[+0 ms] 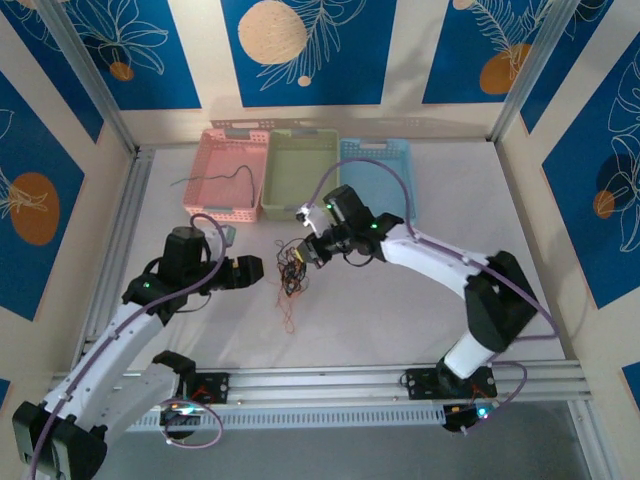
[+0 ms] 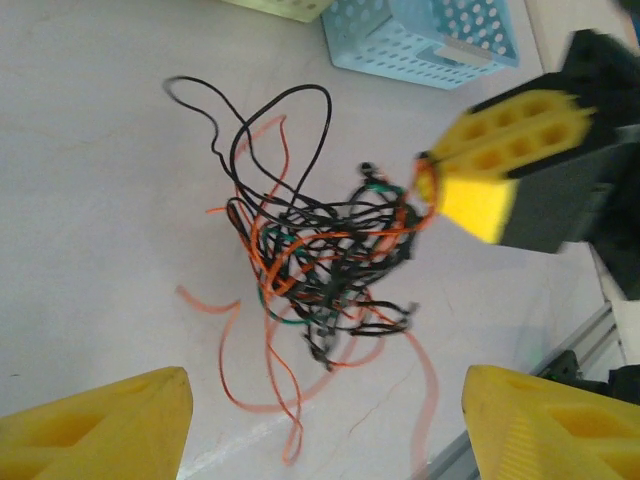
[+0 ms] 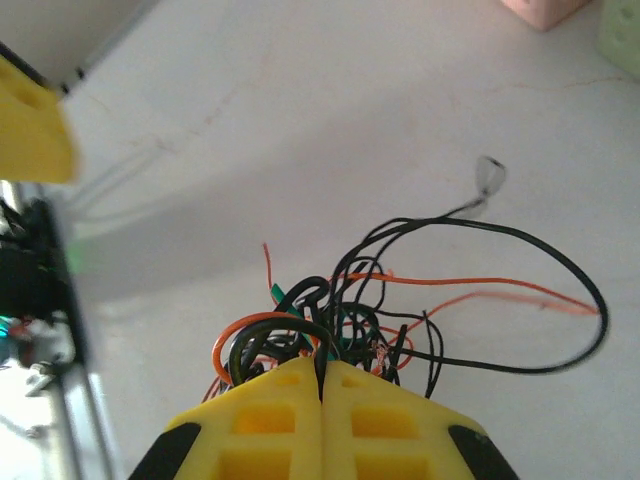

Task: Untangle the cables

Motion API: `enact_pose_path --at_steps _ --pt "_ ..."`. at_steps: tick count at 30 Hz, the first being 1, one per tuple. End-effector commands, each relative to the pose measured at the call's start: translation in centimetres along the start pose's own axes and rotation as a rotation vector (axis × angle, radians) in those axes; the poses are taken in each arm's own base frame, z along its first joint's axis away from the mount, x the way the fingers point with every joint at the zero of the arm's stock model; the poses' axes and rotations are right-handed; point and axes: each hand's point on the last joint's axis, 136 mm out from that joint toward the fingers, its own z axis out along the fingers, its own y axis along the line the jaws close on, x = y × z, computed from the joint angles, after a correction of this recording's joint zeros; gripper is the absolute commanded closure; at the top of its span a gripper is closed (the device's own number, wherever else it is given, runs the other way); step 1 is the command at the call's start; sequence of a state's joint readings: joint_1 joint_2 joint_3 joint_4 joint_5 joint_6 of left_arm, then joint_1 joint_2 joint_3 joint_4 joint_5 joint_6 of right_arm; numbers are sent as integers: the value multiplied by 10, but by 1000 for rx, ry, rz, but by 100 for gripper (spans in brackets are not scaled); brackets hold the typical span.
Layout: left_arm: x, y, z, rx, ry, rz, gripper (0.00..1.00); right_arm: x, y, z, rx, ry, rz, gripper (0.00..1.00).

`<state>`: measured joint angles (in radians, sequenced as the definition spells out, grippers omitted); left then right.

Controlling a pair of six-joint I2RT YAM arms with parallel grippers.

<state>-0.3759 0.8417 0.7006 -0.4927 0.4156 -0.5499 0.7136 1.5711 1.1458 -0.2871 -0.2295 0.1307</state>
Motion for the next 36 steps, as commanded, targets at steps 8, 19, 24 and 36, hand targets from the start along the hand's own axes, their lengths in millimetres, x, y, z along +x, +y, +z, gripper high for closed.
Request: enact_pose_path --at_steps 8,19,24,36 --pt "12 -10 25 136 49 -44 31 -6 -1 -30 -7 -113 264 100" --pt "19 9 43 80 26 -65 31 7 -4 -29 -25 -91 301 100" --pt "21 15 56 59 27 -63 32 12 -2 -31 -56 -82 306 100" --pt "28 28 85 34 62 -61 43 14 0 -27 -93 -77 307 100"
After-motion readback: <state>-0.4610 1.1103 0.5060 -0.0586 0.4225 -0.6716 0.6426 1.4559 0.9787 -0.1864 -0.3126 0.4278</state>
